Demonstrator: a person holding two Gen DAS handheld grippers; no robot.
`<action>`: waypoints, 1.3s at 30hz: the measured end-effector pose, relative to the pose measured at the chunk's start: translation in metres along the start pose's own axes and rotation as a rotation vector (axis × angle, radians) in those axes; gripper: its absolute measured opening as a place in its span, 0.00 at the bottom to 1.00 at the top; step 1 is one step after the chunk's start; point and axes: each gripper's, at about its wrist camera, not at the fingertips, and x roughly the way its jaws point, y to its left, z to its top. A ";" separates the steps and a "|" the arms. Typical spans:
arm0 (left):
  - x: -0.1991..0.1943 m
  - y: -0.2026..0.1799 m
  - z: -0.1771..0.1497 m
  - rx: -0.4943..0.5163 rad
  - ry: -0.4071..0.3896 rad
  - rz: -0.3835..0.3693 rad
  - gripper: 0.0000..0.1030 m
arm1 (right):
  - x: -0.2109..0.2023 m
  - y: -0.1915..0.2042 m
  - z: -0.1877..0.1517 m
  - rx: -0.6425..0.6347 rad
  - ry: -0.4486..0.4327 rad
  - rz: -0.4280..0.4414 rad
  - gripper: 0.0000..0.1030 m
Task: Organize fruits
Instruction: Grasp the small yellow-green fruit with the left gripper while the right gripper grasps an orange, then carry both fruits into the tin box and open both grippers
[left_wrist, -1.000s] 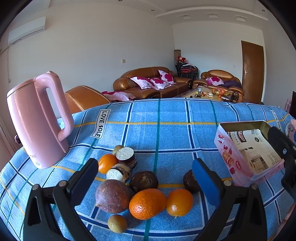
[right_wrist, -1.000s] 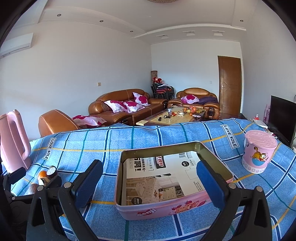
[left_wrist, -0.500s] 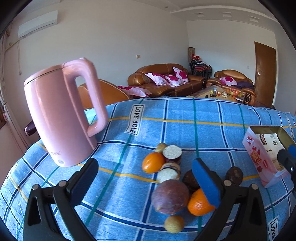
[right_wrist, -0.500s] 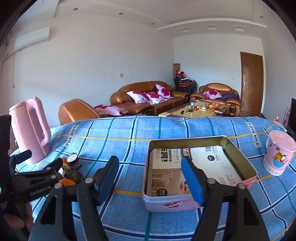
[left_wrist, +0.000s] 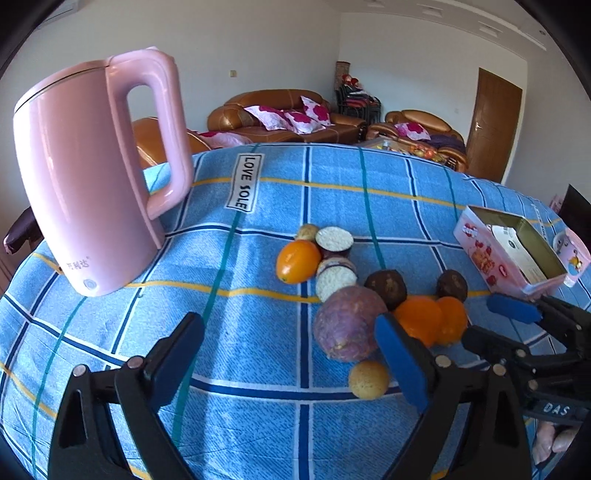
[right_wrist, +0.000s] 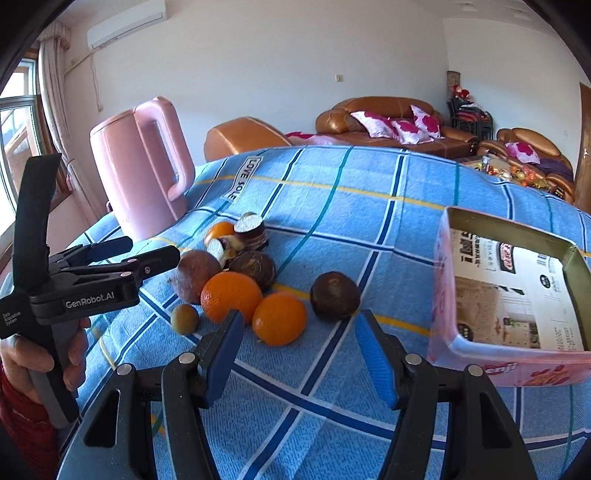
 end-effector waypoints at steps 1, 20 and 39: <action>-0.002 -0.003 -0.003 0.014 0.002 -0.008 0.90 | 0.005 0.001 0.000 -0.002 0.020 -0.004 0.63; 0.016 -0.020 -0.021 -0.005 0.141 -0.113 0.50 | 0.026 0.006 0.003 -0.015 0.121 0.025 0.40; -0.020 -0.035 -0.018 -0.012 -0.054 -0.087 0.27 | -0.031 -0.035 0.020 0.121 -0.111 0.054 0.40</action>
